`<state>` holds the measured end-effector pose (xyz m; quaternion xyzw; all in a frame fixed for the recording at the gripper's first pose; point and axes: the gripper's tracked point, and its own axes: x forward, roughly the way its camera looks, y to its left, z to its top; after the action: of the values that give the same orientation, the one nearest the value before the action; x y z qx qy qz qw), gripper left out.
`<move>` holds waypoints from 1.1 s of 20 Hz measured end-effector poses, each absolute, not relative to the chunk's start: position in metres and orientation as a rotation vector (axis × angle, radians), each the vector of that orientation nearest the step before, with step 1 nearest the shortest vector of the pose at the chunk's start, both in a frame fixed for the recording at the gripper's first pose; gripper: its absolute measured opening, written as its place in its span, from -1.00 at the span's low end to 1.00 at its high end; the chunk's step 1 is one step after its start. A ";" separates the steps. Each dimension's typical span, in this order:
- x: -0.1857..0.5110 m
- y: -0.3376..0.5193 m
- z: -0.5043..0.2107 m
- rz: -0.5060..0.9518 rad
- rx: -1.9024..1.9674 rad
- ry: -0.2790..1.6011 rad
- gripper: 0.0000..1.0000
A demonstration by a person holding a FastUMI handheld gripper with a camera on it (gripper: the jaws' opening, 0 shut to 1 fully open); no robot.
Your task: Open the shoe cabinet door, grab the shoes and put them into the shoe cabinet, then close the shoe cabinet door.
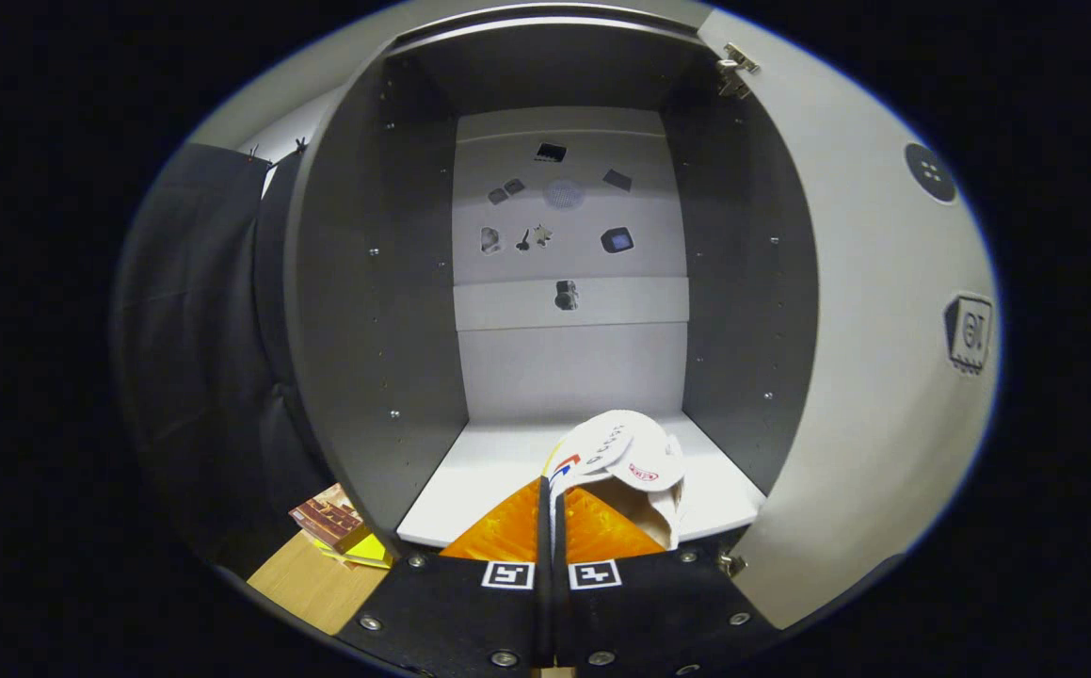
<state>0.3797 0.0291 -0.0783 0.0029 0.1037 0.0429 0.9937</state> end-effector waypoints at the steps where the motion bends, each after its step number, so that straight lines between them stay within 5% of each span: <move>1: 0.397 0.032 -0.078 0.087 -0.001 0.215 -1.00; 14: 0.480 0.057 -0.128 0.108 -0.183 0.321 -1.00; 16: 0.478 0.059 -0.129 0.097 -0.217 0.312 -0.85; 22: 0.480 0.065 -0.123 0.076 -0.244 0.296 0.34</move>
<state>0.4802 0.0655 -0.1233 -0.1210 0.1471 0.0378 0.9810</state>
